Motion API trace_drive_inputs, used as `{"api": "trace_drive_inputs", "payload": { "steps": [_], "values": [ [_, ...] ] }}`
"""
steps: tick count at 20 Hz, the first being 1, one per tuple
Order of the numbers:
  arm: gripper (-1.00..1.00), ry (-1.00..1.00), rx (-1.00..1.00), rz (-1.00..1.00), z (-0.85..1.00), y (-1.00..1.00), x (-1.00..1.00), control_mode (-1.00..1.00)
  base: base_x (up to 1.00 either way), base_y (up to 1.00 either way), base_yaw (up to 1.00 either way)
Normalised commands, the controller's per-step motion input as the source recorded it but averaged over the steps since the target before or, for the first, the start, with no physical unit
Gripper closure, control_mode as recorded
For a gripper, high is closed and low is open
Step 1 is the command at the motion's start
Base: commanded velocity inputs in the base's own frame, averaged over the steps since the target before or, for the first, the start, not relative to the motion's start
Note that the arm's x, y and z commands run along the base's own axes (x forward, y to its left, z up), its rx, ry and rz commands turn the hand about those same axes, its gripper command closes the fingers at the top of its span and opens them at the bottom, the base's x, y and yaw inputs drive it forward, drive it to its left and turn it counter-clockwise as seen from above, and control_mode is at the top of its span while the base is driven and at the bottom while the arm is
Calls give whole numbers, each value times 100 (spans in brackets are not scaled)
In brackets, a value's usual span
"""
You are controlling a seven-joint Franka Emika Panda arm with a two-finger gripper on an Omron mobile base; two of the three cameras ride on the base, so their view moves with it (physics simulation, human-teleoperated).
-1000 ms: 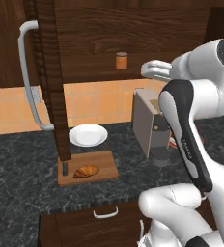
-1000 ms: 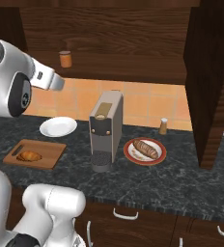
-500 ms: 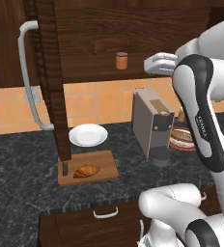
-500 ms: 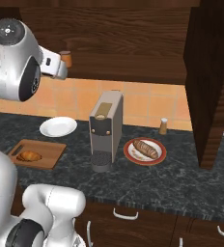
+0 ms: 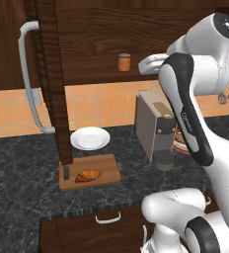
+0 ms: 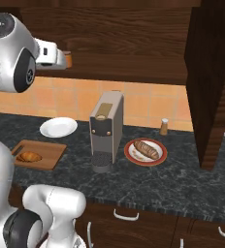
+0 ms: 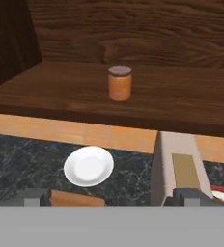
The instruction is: From the different types of pastries on the counter, select a croissant and place it on the cutting board. Then retrieve a jar of jam from the cabinet and place it alongside the croissant on the cutting board.
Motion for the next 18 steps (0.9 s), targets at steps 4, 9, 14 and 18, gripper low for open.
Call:
{"api": "trace_drive_inputs", "payload": {
  "steps": [4, 9, 14, 18],
  "values": [
    [-100, 0, 0, -1, 5, 20, 76, -100, 0, 0, 0],
    [-100, 1, 0, -4, 25, 1, 56, -100, 0, 0, 0],
    [-100, 5, 0, -1, -3, 0, 61, -100, 0, 0, 0],
    [-100, 3, 0, 0, -19, 5, 39, -100, 0, 0, 0]
  ]
}}
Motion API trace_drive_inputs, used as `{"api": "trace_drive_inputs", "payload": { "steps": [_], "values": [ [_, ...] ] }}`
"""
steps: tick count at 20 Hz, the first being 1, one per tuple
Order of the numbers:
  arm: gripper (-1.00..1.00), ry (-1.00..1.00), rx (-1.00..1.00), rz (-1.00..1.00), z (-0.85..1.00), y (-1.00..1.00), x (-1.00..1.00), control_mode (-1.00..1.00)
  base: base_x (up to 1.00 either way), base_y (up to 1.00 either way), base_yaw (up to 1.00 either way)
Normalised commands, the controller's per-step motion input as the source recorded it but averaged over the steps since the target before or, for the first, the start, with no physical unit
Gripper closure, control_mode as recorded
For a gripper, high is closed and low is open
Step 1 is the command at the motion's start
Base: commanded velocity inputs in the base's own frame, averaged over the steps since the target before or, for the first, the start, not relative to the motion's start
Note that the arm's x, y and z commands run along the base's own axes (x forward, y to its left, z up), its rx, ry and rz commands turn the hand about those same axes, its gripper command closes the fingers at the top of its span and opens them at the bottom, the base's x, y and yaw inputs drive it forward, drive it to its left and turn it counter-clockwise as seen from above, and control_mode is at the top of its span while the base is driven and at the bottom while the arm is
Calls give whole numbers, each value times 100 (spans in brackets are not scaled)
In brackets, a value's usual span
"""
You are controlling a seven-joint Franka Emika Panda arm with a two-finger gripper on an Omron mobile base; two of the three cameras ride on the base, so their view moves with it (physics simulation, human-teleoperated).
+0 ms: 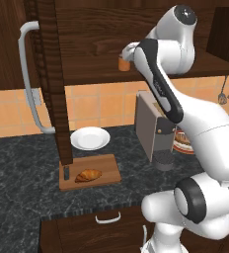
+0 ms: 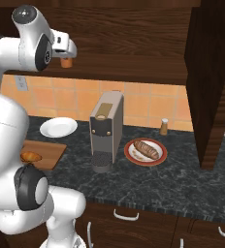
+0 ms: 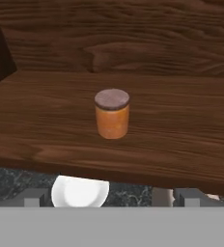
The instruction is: From the different types of pastries on the counter, select a croissant and place it on the cutting board. Then retrieve a jar of jam from the cabinet and place it alongside the croissant on the cutting board.
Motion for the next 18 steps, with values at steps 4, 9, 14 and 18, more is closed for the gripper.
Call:
{"api": "trace_drive_inputs", "payload": {
  "steps": [4, 9, 14, 18],
  "values": [
    [-100, 2, 0, 0, -16, 14, 22, -100, 0, 0, 0],
    [-100, 0, 0, 0, -14, 11, 20, -100, 0, 0, 0],
    [-100, -1, 0, 0, -17, 0, 9, -100, 0, 0, 0],
    [-100, -5, 0, 0, 0, 0, 40, -100, 0, 0, 0]
  ]
}}
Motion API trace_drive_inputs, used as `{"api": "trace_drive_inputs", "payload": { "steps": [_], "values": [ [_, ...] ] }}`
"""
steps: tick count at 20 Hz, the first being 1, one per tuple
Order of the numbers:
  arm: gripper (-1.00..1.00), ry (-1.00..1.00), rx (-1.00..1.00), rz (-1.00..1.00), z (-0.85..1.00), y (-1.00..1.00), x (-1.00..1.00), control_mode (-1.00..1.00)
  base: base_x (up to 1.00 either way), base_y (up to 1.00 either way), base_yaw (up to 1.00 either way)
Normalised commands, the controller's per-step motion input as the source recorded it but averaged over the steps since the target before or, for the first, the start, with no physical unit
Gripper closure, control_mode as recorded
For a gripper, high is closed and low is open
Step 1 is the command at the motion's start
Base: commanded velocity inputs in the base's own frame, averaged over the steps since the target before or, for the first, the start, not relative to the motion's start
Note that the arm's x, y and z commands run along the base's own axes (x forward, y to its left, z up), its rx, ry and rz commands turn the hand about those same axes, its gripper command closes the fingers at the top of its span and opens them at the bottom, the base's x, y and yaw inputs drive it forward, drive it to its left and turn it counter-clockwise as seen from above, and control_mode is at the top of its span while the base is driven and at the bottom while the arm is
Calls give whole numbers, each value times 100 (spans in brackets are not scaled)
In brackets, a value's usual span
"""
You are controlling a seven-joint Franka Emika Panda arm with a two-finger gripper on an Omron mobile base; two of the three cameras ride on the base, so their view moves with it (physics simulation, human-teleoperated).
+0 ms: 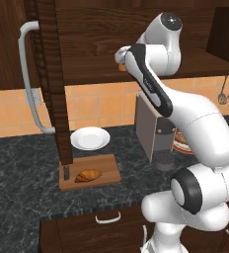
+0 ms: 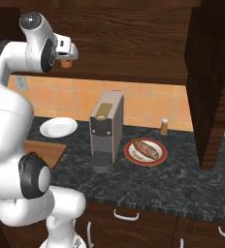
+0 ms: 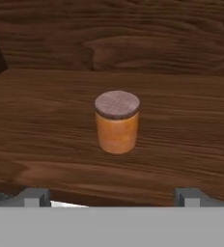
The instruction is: From the different types of pastries on the counter, select a croissant and place it on the cutting board. Then retrieve a jar of jam from the cabinet and place it alongside the croissant on the cutting board.
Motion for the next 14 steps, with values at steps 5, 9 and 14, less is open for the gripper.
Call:
{"api": "trace_drive_inputs", "payload": {
  "steps": [5, 9, 14],
  "values": [
    [-100, -1, 0, 0, 0, 0, 41, -100, 0, 0, 0],
    [-100, 0, 0, 0, 0, 0, 43, -100, 0, 0, 0],
    [-100, 0, 0, 0, 0, 3, 46, -100, 0, 0, 0]
  ]
}}
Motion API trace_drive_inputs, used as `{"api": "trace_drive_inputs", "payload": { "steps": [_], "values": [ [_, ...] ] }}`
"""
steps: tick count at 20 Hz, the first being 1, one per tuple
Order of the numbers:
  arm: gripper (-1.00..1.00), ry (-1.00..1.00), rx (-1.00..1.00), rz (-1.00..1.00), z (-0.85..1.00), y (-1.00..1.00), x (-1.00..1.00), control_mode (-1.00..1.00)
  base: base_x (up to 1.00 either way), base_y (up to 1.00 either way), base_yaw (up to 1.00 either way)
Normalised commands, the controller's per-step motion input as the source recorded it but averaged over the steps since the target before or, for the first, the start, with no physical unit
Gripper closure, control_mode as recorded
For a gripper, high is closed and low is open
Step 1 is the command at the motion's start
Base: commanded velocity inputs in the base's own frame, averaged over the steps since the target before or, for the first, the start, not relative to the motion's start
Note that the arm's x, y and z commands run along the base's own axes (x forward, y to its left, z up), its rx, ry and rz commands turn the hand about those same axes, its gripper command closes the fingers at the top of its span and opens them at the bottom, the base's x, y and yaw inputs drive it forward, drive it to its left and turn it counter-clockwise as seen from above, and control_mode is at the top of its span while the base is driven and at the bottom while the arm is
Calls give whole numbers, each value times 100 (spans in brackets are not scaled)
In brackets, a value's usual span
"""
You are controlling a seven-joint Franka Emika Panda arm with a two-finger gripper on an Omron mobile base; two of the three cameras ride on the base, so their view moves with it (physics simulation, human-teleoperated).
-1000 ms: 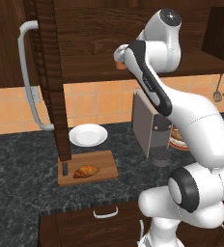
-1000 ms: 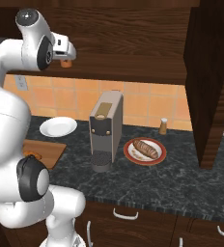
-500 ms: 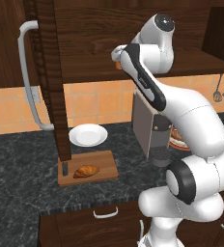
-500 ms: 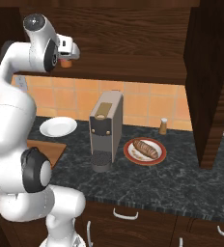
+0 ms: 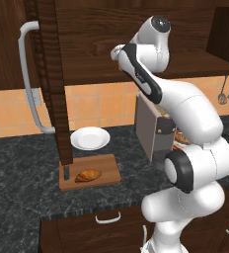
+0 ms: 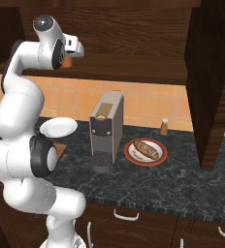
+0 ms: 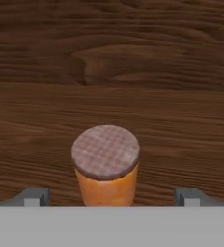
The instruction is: From the different types of pastries on the counter, select a croissant and place it on the cutting board. Then retrieve a jar of jam from the cabinet and place it alongside the croissant on the cutting board.
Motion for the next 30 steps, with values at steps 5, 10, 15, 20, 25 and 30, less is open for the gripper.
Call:
{"api": "trace_drive_inputs", "payload": {
  "steps": [5, 10, 15, 20, 25, 30],
  "values": [
    [-100, 1, 0, 0, -1, 16, 41, -100, 0, 0, 0],
    [100, 0, 0, 0, -20, 17, 15, -100, 0, 0, 0],
    [100, 0, 0, 0, -22, 1, 0, -100, 0, 0, 0],
    [100, 1, 2, 0, 2, 7, -36, -100, 0, 0, 0],
    [100, 0, -9, 14, 14, 12, -100, -100, 0, 0, 0],
    [100, -5, 4, 28, 20, 2, -100, -100, 0, 0, 0]
  ]
}}
